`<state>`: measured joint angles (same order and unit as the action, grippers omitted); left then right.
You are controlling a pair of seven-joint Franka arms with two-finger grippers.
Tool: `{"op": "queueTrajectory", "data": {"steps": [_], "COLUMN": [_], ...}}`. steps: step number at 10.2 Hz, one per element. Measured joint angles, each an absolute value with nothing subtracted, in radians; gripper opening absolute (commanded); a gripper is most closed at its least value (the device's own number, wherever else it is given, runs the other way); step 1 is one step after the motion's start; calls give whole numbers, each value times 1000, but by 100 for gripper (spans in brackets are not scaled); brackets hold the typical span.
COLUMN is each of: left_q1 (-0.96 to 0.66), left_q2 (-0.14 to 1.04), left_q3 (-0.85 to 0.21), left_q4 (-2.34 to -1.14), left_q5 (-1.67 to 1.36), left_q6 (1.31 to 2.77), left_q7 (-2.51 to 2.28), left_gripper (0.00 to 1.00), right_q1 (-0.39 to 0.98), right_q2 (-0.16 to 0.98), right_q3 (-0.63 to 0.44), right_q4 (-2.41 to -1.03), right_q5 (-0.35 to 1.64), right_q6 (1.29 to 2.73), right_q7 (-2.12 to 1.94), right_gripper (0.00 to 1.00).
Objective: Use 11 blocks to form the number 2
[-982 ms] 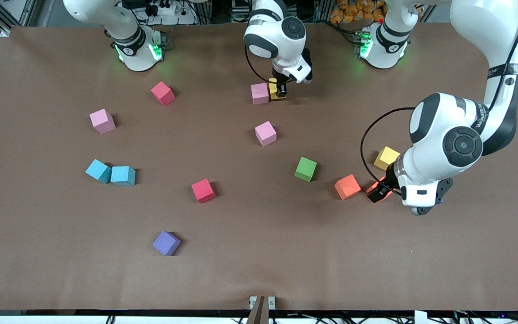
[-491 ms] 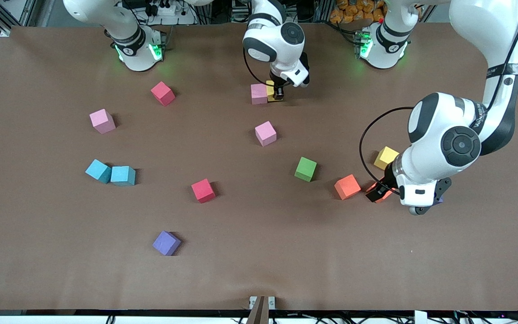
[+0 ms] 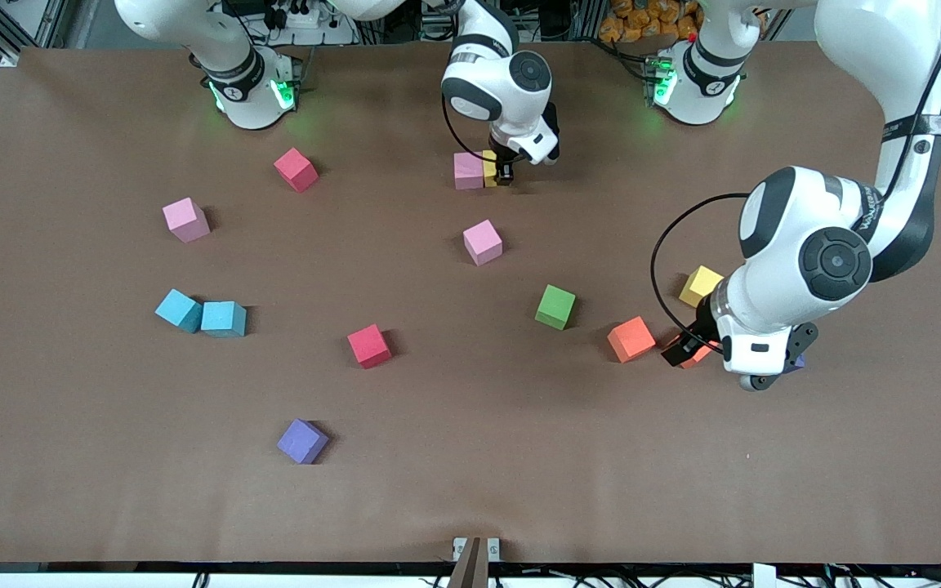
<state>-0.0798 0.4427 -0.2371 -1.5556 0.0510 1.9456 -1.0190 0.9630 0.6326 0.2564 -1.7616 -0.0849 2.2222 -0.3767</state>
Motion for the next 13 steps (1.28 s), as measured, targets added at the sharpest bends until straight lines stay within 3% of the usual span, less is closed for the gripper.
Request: {"op": "queueTrajectory", "data": {"steps": [1,13], "left_q1": [-80,-85], "left_q2": [447,466], "left_q3": [-238,-241], "left_q4": [-1553,-1546], "left_q5": [51,51], "left_q6": [1946,1946], "left_q7": [-1012,-969], "left_gripper": [100,100], "right_q1": [963,966], "right_q2": [633,625], "right_q3": [256,257], "right_q4": [-1762,-1750], "right_q5": [-85,-85], "right_q6": [2223,2216], "right_q7": [-358,-234], "right_gripper": [100,100]}}
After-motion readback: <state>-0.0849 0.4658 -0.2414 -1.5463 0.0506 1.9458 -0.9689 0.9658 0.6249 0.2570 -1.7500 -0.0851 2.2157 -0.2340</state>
